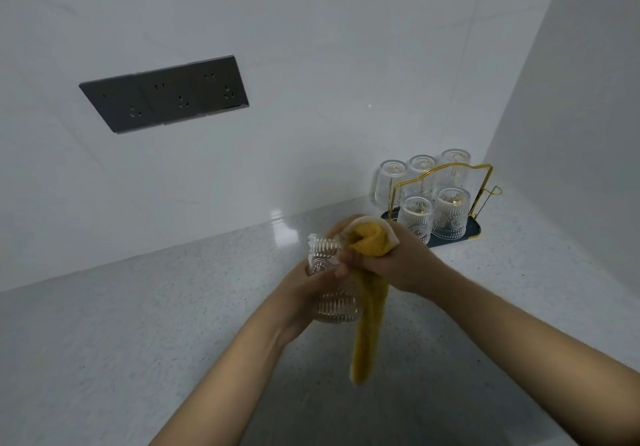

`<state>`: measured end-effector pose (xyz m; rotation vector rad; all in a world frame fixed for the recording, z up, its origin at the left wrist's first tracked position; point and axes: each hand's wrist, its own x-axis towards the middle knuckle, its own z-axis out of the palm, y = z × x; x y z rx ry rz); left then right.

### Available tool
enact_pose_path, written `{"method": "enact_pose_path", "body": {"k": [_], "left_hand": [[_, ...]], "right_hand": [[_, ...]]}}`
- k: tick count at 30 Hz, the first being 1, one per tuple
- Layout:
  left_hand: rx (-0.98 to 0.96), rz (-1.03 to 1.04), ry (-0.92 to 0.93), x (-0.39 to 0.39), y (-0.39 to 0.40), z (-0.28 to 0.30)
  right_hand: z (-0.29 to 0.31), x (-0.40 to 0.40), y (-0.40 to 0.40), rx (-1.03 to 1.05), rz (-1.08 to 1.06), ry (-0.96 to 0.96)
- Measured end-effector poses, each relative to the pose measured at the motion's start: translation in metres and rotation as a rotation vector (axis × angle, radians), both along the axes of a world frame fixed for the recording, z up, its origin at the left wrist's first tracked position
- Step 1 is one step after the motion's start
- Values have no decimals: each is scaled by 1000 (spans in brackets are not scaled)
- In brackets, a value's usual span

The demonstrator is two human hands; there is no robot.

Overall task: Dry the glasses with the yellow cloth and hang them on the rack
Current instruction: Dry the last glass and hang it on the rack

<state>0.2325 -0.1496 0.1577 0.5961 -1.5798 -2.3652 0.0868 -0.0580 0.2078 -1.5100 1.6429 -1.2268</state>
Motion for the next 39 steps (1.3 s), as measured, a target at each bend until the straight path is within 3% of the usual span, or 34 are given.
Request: {"method": "enact_pose_path", "body": {"k": [4,6,10,12,15,17,19,22,27,36,39], "left_hand": [[69,172,81,-9,11,1],[113,272,157,-15,11,7],[102,477,219,-26,17,17],[150,535,202,-29,25,14],[91,583,220,-34,28,15],[-6,642,225,-36,23,12],[-82,693,172,-37,18,8],[-101,754,132,-38,15,3],[190,831,243,-40,5,5],[336,487,220,-45,37,25],[322,403,233,-44,36,28]], "right_hand": [[-18,21,1,-308,-363,-353],[-27,37,2,-301,-344,-480],[-41,65,-8,-298,-392,-366],[-32,59,-17,-243,-474,-658],[-21,37,-25,-48,-449,-1295],[-15,32,-23,34,-385,-1525],[-15,34,-21,71,-334,-1610],[-17,33,-17,46,-278,-1644],[-13,53,-7,-107,-252,-1609],[-18,52,-18,-392,-477,-916],[-12,42,-18,-414,-475,-854]]}}
